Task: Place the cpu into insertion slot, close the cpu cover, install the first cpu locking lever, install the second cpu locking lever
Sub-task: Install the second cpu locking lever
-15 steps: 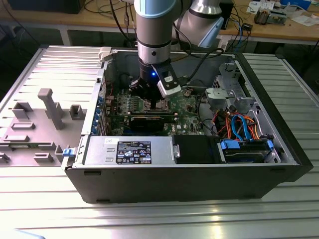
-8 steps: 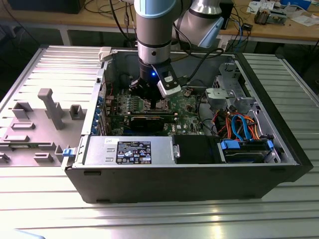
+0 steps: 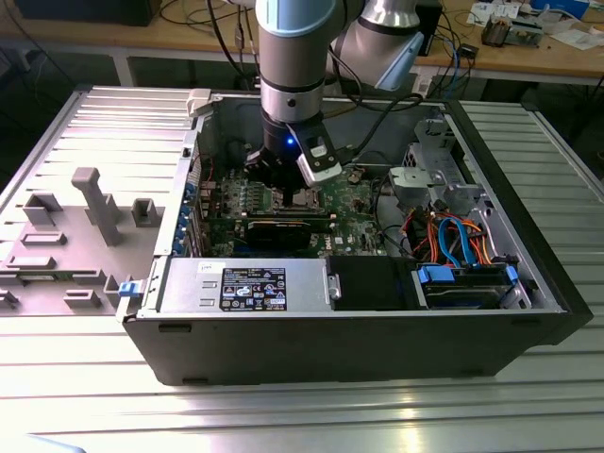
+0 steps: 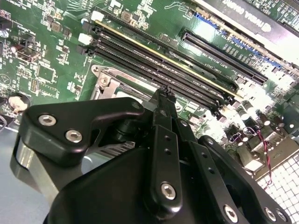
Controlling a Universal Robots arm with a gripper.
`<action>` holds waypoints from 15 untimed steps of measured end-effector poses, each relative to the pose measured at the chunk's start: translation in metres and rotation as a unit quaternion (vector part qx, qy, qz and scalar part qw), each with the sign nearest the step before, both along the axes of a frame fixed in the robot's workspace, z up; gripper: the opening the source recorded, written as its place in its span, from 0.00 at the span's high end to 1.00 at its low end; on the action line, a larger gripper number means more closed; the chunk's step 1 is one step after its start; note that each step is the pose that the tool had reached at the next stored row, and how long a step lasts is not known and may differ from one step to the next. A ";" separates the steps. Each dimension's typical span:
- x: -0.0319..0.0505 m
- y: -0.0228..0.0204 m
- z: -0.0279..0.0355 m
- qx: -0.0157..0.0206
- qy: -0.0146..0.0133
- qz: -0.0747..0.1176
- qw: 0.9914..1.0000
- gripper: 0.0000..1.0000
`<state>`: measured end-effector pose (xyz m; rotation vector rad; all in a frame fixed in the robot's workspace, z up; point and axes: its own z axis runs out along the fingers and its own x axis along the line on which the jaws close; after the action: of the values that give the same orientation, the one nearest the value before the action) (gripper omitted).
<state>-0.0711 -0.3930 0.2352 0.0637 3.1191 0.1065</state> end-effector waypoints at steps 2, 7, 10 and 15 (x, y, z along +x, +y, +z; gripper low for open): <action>-0.0005 -0.0001 -0.0005 0.001 0.000 0.003 1.000 0.89; -0.0006 -0.0001 -0.0006 0.001 0.000 0.003 1.000 0.89; -0.0006 0.0000 -0.0006 0.002 0.000 0.003 1.000 0.89; -0.0013 -0.0001 -0.0010 0.002 0.000 0.003 1.000 0.89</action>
<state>-0.0724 -0.3931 0.2342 0.0545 3.1199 0.1129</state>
